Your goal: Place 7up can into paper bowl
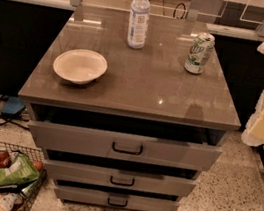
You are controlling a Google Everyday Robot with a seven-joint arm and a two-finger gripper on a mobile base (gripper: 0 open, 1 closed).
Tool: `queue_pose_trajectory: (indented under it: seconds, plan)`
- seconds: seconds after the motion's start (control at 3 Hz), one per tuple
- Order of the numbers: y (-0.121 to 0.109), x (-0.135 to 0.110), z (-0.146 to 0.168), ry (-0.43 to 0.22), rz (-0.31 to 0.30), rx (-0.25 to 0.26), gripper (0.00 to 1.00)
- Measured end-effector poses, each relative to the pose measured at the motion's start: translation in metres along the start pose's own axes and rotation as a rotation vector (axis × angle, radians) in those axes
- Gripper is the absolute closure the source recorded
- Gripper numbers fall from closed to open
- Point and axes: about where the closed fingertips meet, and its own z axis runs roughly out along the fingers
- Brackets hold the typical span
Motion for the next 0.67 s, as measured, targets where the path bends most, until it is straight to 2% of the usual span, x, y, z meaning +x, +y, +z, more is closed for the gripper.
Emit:
queue_pose_trajectory:
  seconds: [0.33,0.67]
  plan:
    - [0.0,0.0,0.0,0.0,0.0,0.0,0.0]
    - [-0.013,0.003,0.008,-0.023,0.034,0.021,0.0]
